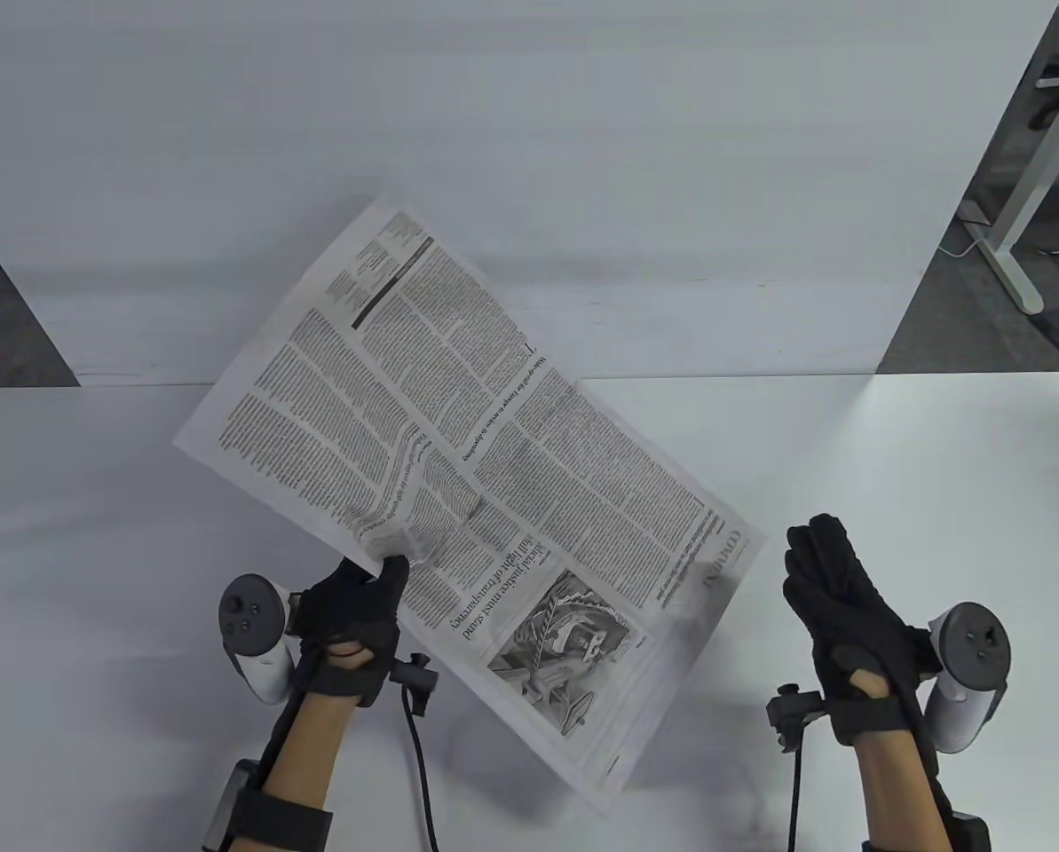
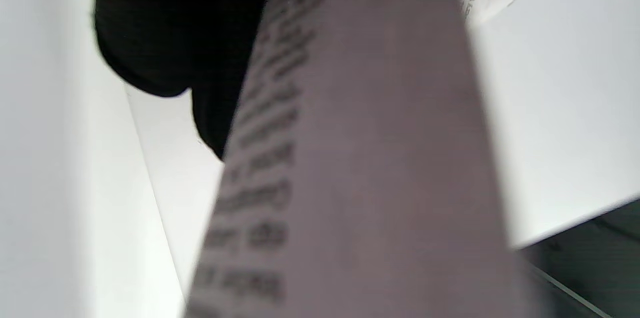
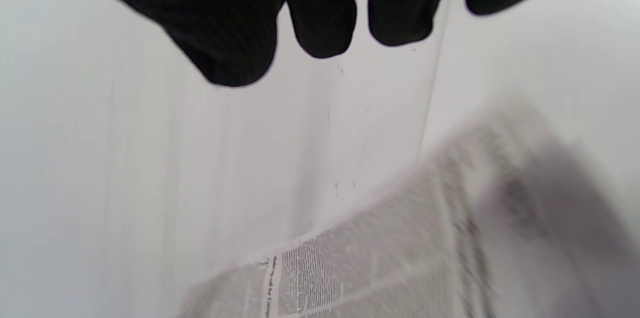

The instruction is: Unfold folded newspaper and lay flat

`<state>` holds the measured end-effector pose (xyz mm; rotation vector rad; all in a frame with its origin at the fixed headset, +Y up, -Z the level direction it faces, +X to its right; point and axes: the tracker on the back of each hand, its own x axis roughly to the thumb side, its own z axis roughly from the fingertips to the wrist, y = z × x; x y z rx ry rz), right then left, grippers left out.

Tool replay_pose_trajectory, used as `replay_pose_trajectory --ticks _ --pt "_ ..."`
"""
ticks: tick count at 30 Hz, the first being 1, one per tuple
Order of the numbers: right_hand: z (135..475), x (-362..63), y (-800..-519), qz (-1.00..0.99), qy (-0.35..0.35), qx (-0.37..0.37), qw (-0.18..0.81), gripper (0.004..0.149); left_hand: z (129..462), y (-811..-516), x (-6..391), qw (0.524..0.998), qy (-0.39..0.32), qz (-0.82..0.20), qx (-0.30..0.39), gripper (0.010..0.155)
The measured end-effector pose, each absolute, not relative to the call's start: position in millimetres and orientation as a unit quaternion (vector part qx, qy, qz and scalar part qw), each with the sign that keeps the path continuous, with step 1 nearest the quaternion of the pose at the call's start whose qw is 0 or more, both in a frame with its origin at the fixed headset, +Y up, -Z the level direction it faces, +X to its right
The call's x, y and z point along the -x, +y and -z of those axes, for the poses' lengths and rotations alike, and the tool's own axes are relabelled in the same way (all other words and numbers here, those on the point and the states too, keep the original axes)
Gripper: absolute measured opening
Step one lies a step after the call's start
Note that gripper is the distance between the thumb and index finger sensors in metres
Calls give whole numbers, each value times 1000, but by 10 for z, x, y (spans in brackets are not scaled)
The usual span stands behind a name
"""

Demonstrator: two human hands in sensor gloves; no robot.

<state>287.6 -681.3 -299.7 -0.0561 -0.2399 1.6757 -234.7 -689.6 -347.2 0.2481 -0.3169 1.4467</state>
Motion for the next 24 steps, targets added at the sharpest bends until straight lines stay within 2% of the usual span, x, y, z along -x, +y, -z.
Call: replay_pose_trajectory --ticks 3,11,15,18,21,22,24 --pt "3121 -2882 -6860 -768 -65 3 637 73 3484 -6818 2375 742 -194 -637 -74 52" --pt "3467 -2764 -7258 -725 70 -24 684 87 3494 -6795 2189 729 -284 -621 55 52" --pt "3563 -2652 -7493 -675 169 -39 717 98 3497 -6861 2030 708 -314 -621 118 52" --pt "3579 -2526 -7657 -624 263 -63 733 101 3490 -6903 1888 689 -336 -619 170 52" --pt "3580 -2417 -7727 -597 299 -85 739 92 3486 -6945 1808 669 -347 -624 206 51" --pt "3581 -2400 -7740 -595 305 -88 738 81 3489 -6954 1807 667 -344 -628 206 51" --pt "3583 -2386 -7743 -587 312 -94 741 51 3507 -6972 1841 677 -336 -619 212 52"
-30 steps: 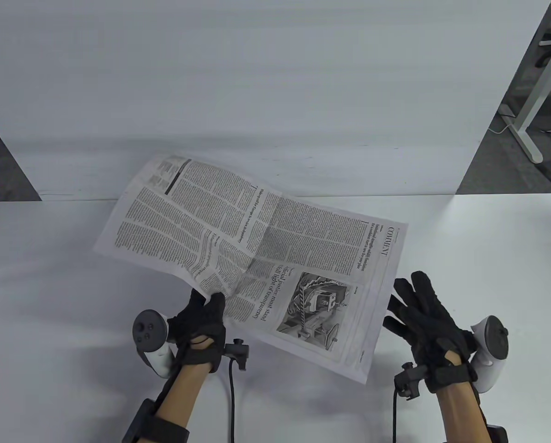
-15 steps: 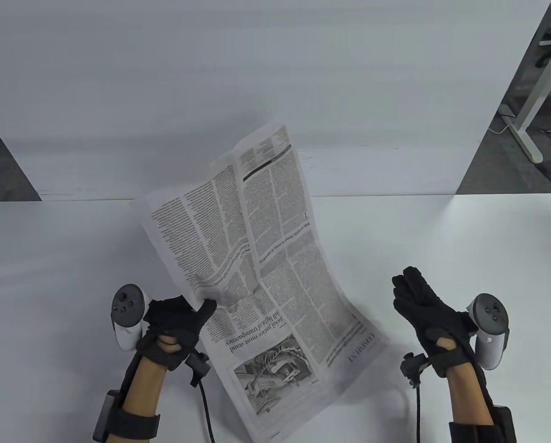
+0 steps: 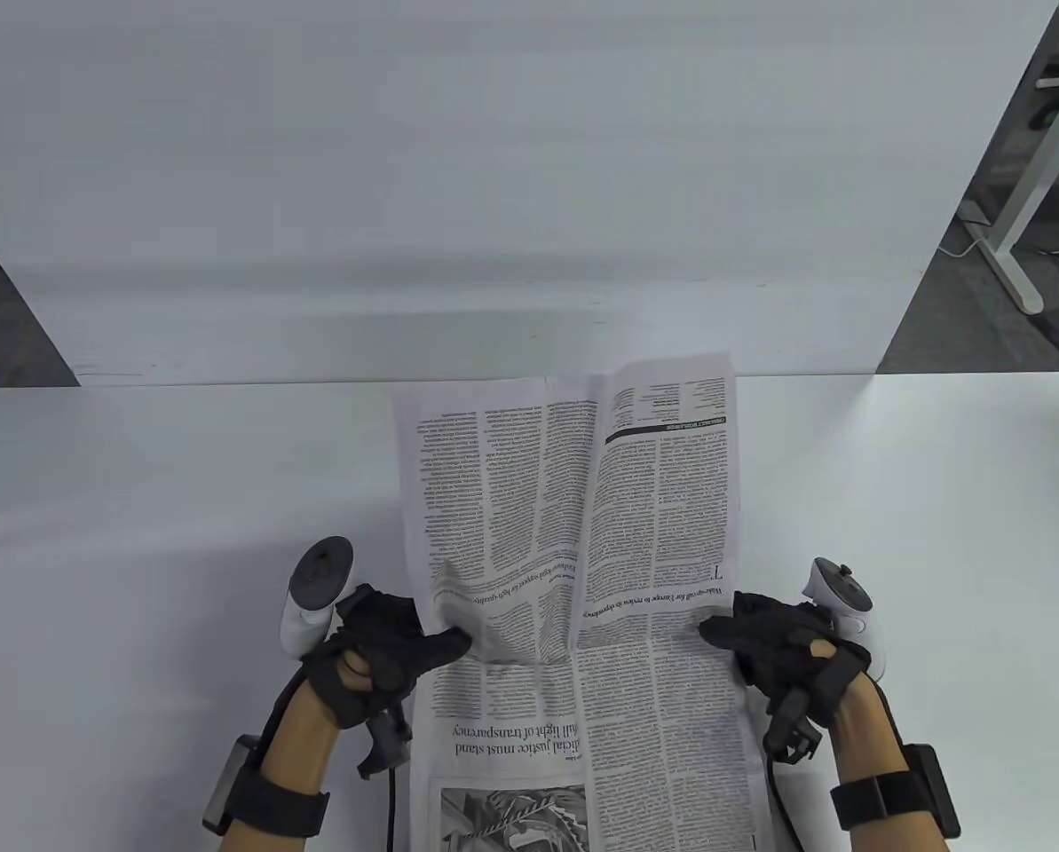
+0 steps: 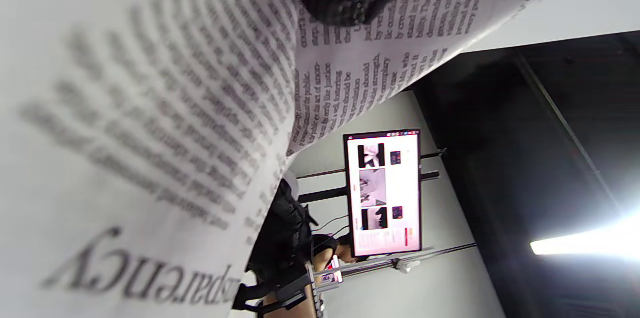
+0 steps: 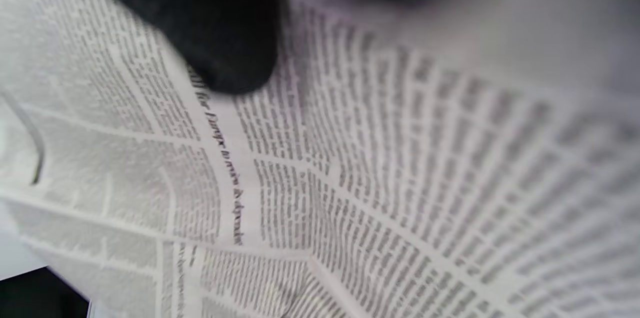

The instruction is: Unfold folded newspaper and lay flat

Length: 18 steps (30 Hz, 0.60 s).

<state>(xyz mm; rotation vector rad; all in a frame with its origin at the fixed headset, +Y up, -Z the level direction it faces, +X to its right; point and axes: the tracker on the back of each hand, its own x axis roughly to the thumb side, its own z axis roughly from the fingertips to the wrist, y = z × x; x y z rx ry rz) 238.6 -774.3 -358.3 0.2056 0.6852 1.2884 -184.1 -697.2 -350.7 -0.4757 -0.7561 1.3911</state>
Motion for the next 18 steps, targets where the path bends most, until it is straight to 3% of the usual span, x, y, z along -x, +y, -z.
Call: replay_pose_trajectory --ticks 3,8,10,13,18 --pt "3565 -2425 -7674 -605 293 -100 733 47 3557 -6996 2014 710 -278 -626 163 51" --pt "3484 -2590 -7498 -600 214 -59 769 47 3529 -6941 2423 816 -131 -562 -28 75" --pt "3417 -2636 -7443 -593 172 -29 786 48 3463 -6878 2498 845 -88 -516 -112 77" --pt "3318 -2607 -7428 -583 110 6 805 49 3396 -6801 2462 870 -77 -464 -150 80" --pt "3195 -2407 -7543 -525 68 57 846 53 3390 -6841 2277 895 -97 -412 -142 78"
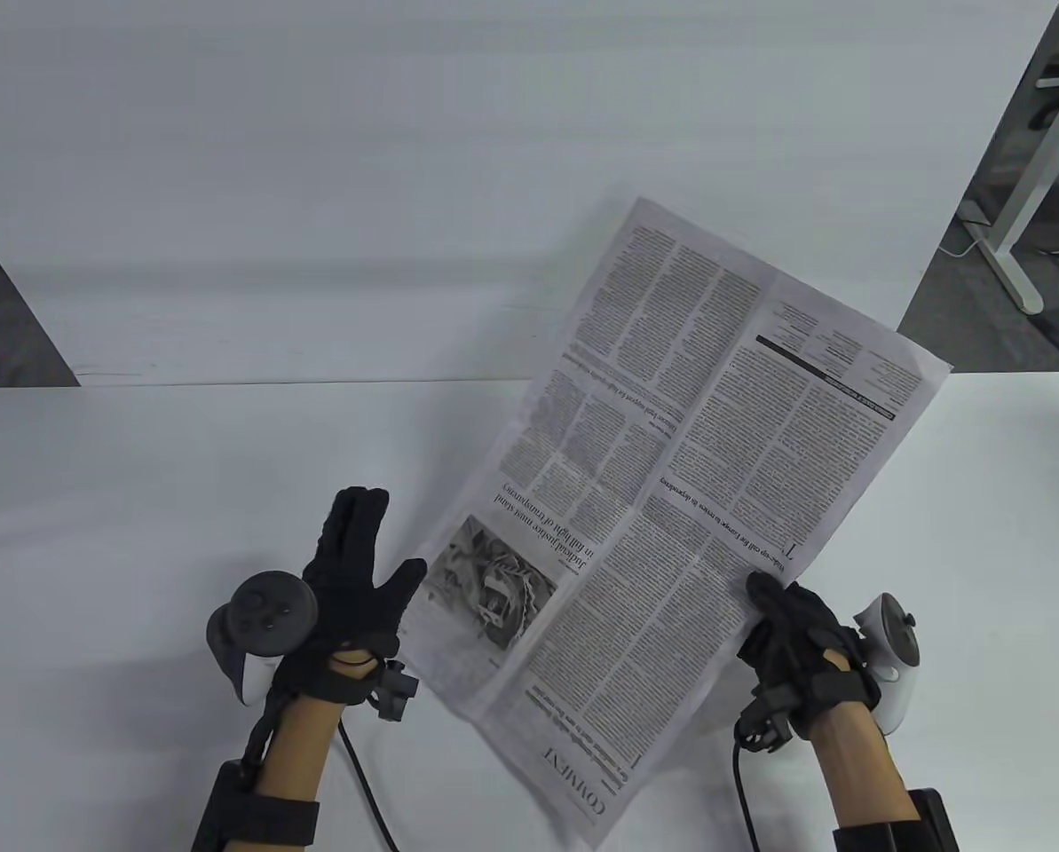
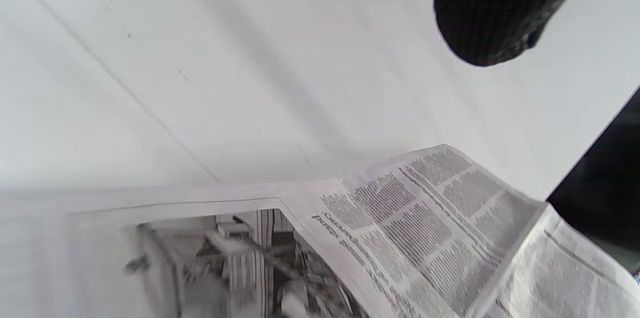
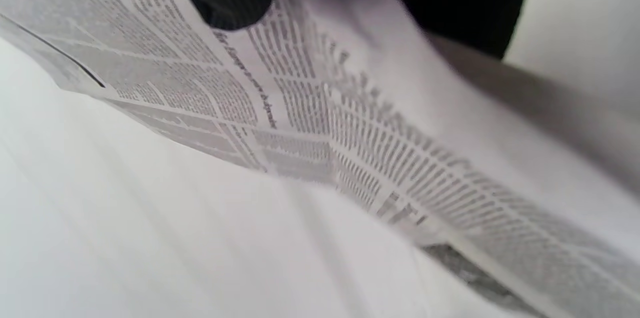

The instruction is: Unfold folded newspaper and lay flat

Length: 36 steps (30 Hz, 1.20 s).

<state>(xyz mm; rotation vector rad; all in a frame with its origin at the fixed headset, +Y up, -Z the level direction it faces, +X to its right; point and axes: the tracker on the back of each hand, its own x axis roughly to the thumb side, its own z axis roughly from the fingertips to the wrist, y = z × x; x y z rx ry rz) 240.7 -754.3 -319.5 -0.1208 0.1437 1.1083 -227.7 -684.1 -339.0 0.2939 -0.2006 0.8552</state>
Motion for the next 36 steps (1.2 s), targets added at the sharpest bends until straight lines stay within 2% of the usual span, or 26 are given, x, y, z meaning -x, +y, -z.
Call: replay_pose_trajectory --ticks 4,10,14,17,20,22,24,30,32,36 --pt "3124 -2198 -7701 -477 61 103 871 55 3402 -6905 2021 927 -138 -330 -108 74" --pt "3089 -2006 -7807 -513 51 121 849 55 3309 -6821 1452 928 -242 -282 -35 67" --pt "3046 -1886 -7810 -516 46 127 846 56 3173 -6750 1006 929 -286 -231 39 77" --pt "3024 -1810 -7799 -517 44 124 846 56 3065 -6786 688 927 -319 -185 62 86" --pt "3014 -1745 -7803 -514 57 120 847 56 2985 -6872 459 934 -339 -107 35 87" --pt "3010 -1721 -7810 -516 62 117 846 56 2953 -6895 377 935 -347 -68 -5 78" --pt "3007 -1714 -7809 -514 64 116 847 56 2946 -6896 365 934 -348 -80 -18 66" --pt "3000 -1706 -7784 -502 71 102 856 58 2949 -6853 385 934 -333 -99 -77 51" --pt "3002 -1679 -7774 -491 80 80 864 64 2984 -6850 410 937 -317 -123 -85 47" --pt "2984 -1588 -7730 -492 115 22 863 92 3096 -6840 530 941 -263 -203 -60 42"
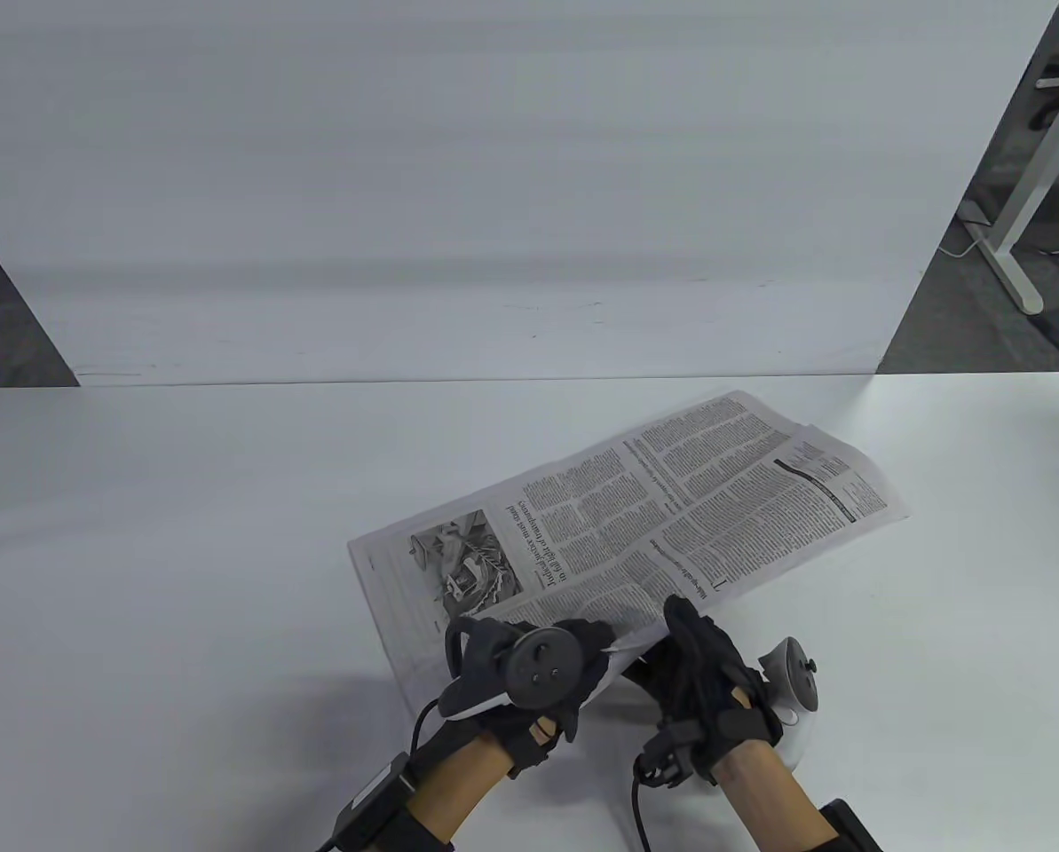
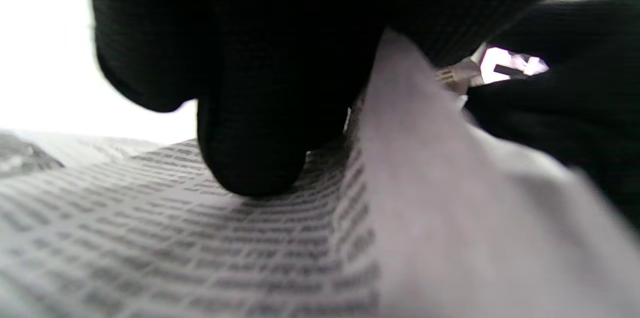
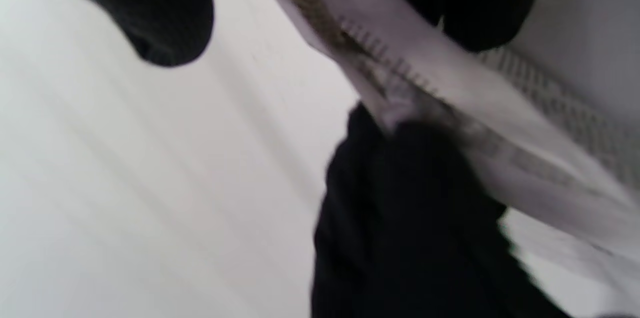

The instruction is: Unfold folded newspaper and lay flat

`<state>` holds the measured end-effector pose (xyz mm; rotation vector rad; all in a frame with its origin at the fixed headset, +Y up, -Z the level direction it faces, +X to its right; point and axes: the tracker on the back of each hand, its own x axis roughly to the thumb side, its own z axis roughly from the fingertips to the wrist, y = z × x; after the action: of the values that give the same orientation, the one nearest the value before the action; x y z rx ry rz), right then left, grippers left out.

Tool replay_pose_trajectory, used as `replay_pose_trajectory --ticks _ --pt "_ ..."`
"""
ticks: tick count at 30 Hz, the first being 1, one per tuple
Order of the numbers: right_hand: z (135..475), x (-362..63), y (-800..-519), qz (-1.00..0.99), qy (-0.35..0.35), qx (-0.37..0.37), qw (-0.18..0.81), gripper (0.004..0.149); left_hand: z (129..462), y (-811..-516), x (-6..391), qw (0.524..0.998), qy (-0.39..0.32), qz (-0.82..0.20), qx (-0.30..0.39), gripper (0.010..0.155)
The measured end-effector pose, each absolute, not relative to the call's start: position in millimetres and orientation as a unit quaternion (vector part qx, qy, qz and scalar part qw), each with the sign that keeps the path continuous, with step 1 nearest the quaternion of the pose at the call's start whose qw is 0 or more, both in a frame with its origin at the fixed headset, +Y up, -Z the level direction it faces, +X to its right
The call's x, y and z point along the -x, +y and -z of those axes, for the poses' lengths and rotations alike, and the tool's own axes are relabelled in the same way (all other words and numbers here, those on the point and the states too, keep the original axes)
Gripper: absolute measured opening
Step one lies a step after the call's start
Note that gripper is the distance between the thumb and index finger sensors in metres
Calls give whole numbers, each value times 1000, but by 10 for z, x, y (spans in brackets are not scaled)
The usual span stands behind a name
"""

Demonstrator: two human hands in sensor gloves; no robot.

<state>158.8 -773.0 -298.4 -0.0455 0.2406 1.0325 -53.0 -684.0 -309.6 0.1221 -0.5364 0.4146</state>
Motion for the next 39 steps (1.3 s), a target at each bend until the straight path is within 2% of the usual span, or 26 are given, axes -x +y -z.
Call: replay_pose_trajectory --ticks 2,6,15,22,28,32,36,39 --pt "2951 -1537 -7698 -518 118 -2 847 95 3151 -6828 619 935 -227 -269 -38 43" --pt "2877 -1474 -7670 -584 83 57 806 83 3183 -6805 697 928 -203 -313 -6 42" --pt "2840 -1432 -7606 -654 50 106 748 55 3108 -6771 579 943 -204 -264 -16 41" --pt "2864 -1499 -7506 -682 35 109 722 46 3114 -6653 620 949 -176 -260 -37 40" --pt "2944 -1840 -7149 -723 59 95 681 46 3184 -6295 1117 936 -123 -326 -48 40" --pt "3034 -2263 -7027 -757 64 112 641 46 3221 -6109 1648 915 -89 -391 -45 40" --pt "3109 -2684 -7021 -784 61 137 603 45 3271 -6066 2153 905 -56 -419 -38 40" --pt "3181 -3000 -7065 -794 53 165 582 44 3312 -6153 2522 900 -24 -433 -39 40"
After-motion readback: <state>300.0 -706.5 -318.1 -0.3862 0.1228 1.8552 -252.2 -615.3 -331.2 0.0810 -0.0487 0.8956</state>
